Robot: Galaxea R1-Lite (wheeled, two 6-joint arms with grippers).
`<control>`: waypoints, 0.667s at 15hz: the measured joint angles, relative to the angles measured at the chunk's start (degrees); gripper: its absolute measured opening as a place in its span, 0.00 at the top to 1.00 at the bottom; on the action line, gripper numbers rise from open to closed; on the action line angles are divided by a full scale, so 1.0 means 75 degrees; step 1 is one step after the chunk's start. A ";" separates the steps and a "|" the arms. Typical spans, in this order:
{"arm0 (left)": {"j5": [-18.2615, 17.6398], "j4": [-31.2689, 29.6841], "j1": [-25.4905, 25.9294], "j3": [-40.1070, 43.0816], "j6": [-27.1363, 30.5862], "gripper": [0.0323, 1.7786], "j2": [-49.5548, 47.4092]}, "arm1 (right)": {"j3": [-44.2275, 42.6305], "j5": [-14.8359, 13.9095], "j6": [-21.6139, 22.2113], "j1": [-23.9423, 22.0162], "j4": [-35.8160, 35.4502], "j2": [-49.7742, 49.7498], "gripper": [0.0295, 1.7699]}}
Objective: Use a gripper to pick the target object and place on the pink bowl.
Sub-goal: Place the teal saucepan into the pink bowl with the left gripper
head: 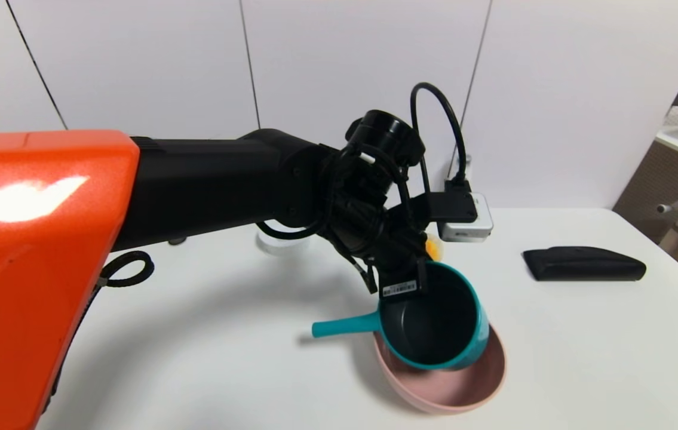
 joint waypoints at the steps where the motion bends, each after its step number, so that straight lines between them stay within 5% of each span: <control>1: 0.0011 -0.0003 -0.0011 0.0000 0.0000 0.94 0.0023 | 0.0000 -0.0003 0.0000 0.0000 0.0000 0.0000 0.03; 8: 0.0015 0.0008 -0.0029 0.0000 -0.0033 0.94 0.0180 | 0.0000 -0.0003 -0.0003 0.0000 0.0000 0.0000 0.03; 10: 0.0015 0.0018 -0.0062 0.0000 -0.0055 0.73 0.0210 | 0.0000 0.0000 -0.0003 0.0000 0.0000 0.0000 0.03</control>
